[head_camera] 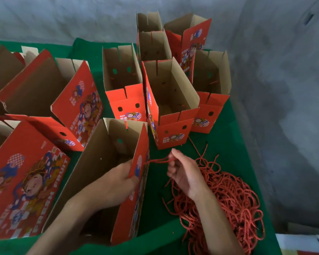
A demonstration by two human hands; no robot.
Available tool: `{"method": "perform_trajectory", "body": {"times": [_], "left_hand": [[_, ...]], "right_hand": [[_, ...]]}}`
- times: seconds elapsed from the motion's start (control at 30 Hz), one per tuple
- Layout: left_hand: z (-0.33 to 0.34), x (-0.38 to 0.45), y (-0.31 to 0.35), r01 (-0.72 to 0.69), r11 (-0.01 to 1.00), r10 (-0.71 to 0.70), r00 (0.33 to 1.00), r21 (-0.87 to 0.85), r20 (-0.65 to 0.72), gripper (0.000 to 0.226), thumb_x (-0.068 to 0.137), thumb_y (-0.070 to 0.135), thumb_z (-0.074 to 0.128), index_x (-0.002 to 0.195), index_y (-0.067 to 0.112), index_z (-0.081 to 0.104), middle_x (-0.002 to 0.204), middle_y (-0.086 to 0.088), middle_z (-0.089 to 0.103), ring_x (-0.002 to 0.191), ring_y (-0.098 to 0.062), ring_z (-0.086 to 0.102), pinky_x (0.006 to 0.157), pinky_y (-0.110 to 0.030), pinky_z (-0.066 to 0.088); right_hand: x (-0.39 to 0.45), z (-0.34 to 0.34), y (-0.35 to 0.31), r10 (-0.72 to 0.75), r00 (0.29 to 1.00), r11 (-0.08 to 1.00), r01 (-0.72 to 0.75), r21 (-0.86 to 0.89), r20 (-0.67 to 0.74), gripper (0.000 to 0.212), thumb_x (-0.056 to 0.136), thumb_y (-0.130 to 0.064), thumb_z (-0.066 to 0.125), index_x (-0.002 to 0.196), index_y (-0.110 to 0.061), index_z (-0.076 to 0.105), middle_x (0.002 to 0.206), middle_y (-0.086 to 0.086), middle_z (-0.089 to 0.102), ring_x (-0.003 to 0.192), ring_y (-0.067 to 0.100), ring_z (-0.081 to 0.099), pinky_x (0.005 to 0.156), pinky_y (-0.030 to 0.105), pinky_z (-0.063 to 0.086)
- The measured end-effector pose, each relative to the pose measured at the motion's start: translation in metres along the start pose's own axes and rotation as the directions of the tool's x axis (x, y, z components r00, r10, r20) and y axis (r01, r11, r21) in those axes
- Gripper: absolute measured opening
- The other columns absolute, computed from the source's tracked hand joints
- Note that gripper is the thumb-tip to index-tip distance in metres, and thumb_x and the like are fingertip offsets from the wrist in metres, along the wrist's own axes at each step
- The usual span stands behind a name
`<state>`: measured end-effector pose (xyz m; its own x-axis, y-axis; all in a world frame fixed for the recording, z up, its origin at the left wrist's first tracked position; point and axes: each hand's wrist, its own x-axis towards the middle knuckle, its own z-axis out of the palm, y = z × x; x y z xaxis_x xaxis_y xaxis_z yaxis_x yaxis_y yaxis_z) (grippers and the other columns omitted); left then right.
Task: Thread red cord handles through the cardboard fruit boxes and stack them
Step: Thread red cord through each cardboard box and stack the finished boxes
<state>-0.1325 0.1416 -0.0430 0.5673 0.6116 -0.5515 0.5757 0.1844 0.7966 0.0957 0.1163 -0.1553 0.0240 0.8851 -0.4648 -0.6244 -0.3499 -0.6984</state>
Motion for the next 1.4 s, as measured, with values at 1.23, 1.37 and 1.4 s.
{"method": "perform_trajectory", "body": {"times": [1.23, 1.37, 1.4], "left_hand": [[-0.031, 0.0, -0.049, 0.17, 0.934, -0.193, 0.98, -0.314, -0.044, 0.064, 0.064, 0.048, 0.07, 0.123, 0.026, 0.059, 0.105, -0.005, 0.077, 0.096, -0.025, 0.075, 0.096, -0.048, 0.056], [-0.032, -0.001, -0.049, 0.155, 0.934, -0.18, 0.983, -0.323, -0.047, 0.055, 0.072, 0.042, 0.065, 0.123, 0.023, 0.06, 0.105, -0.007, 0.077, 0.095, -0.027, 0.075, 0.096, -0.048, 0.055], [-0.033, -0.001, -0.05, 0.153, 0.934, -0.178, 0.983, -0.323, -0.05, 0.054, 0.072, 0.041, 0.065, 0.123, 0.022, 0.061, 0.105, -0.008, 0.077, 0.096, -0.027, 0.075, 0.097, -0.05, 0.054]], "right_hand": [[0.081, 0.017, 0.055, -0.312, 0.945, 0.376, 0.219, -0.9, 0.1, 0.008, 0.104, -0.017, 0.061, 0.11, -0.015, 0.064, 0.095, -0.004, 0.072, 0.084, 0.013, 0.072, 0.077, 0.031, 0.058], [0.031, 0.026, 0.04, -0.344, 0.936, 0.694, 0.307, -0.652, 0.075, 0.011, 0.097, -0.015, 0.072, 0.108, -0.016, 0.074, 0.09, -0.001, 0.078, 0.08, 0.017, 0.077, 0.078, 0.024, 0.059], [0.019, 0.025, 0.038, -0.338, 0.937, 0.699, 0.313, -0.643, 0.089, 0.009, 0.096, -0.017, 0.073, 0.105, -0.017, 0.076, 0.089, -0.001, 0.079, 0.08, 0.017, 0.077, 0.078, 0.02, 0.057]]}}
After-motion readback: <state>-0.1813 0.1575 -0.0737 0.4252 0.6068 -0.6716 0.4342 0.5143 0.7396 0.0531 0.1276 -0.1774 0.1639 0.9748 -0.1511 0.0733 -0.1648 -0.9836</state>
